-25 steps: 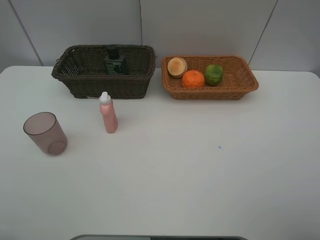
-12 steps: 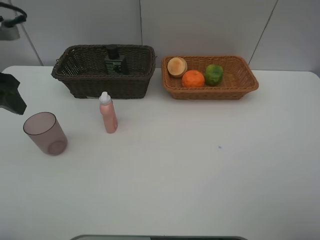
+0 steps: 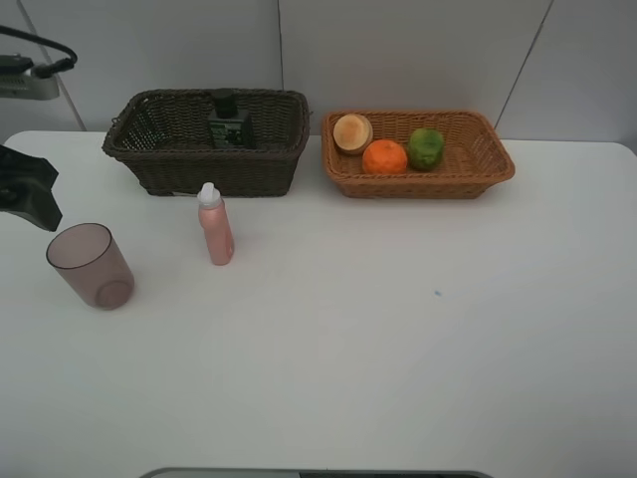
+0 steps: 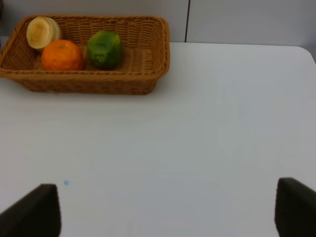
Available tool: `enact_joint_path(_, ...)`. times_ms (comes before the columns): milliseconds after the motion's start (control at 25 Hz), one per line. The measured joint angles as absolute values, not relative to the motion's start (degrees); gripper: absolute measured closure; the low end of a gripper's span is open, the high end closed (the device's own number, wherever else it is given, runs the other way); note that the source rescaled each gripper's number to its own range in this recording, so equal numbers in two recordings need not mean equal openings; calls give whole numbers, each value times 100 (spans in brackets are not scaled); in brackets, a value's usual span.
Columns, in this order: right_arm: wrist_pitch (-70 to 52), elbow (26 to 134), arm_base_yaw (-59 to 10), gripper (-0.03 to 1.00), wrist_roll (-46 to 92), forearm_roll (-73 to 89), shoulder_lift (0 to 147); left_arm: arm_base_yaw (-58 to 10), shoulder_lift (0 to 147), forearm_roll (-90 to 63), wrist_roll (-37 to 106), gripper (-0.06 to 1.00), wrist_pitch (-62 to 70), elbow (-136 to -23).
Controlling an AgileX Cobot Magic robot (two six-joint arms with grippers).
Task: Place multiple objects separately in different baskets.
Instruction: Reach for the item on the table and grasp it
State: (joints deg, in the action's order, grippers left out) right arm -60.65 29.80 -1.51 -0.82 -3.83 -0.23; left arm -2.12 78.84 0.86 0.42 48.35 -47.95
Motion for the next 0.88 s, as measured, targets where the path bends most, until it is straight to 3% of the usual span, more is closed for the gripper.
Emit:
enact_joint_path(560,-6065,2980,-151,12,-82,-383,-23,-207,8887,136,-76,3,4196,-4807)
enact_joint_path(880,-6065,2980,-151,12,-82,-383,-23,-207,9139,136,-90,3,3231,-4270)
